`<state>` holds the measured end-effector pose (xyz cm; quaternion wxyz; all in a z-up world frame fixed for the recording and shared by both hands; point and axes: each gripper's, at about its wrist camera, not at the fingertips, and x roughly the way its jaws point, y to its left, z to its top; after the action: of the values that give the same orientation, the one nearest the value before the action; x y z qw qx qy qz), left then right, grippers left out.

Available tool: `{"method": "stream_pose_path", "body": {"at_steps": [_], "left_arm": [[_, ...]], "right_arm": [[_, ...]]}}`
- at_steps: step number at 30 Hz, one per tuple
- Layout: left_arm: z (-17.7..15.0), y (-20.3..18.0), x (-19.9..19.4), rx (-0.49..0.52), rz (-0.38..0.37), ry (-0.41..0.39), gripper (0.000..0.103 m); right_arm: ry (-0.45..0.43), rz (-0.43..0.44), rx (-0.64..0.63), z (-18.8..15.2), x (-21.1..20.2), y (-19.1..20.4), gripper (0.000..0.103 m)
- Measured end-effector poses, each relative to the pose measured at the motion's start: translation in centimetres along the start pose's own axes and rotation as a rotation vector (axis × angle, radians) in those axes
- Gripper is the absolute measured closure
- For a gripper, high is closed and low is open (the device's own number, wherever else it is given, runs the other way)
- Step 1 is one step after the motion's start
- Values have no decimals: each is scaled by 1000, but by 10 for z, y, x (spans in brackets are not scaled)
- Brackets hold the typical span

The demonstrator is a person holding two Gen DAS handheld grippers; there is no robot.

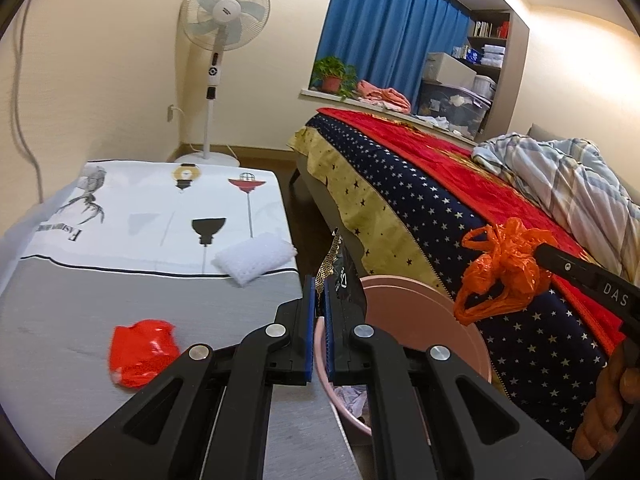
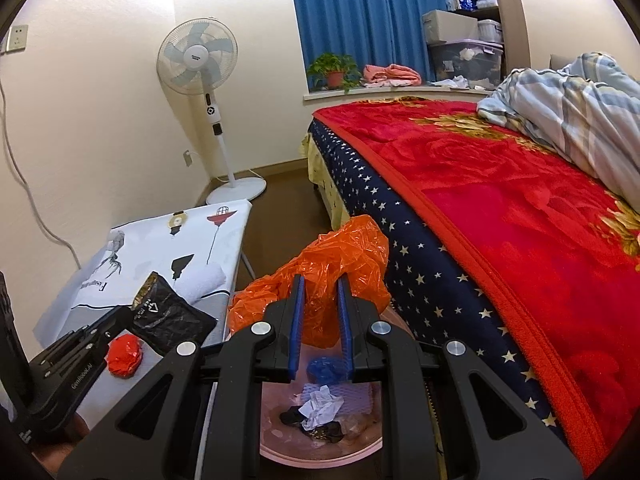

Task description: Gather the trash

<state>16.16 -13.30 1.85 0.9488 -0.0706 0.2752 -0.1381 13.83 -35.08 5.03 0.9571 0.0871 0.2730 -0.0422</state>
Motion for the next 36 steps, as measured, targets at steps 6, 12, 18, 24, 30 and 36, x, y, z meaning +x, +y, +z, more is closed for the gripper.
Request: {"method": "stream_pose_path", "body": {"at_steps": [6, 12, 18, 24, 30, 36], "left_arm": [[-5, -11, 14, 15, -13, 26, 99], [-8, -20, 27, 19, -29, 53, 99], [-11, -26, 35, 20, -63, 86, 98], [-19, -21, 47, 4, -63, 148, 67], [-15, -12, 34, 12, -56, 125, 67], [-14, 6, 17, 1, -26, 109, 67]], "right_arm": [[21, -21, -2, -2, 8, -1, 87], [34, -30, 0, -2, 14, -5, 87], [52, -34, 5, -3, 18, -6, 82], [71, -49, 24, -6, 22, -11, 63], [71, -40, 17, -8, 21, -10, 62], [59, -16, -1, -9, 16, -3, 62]]}}
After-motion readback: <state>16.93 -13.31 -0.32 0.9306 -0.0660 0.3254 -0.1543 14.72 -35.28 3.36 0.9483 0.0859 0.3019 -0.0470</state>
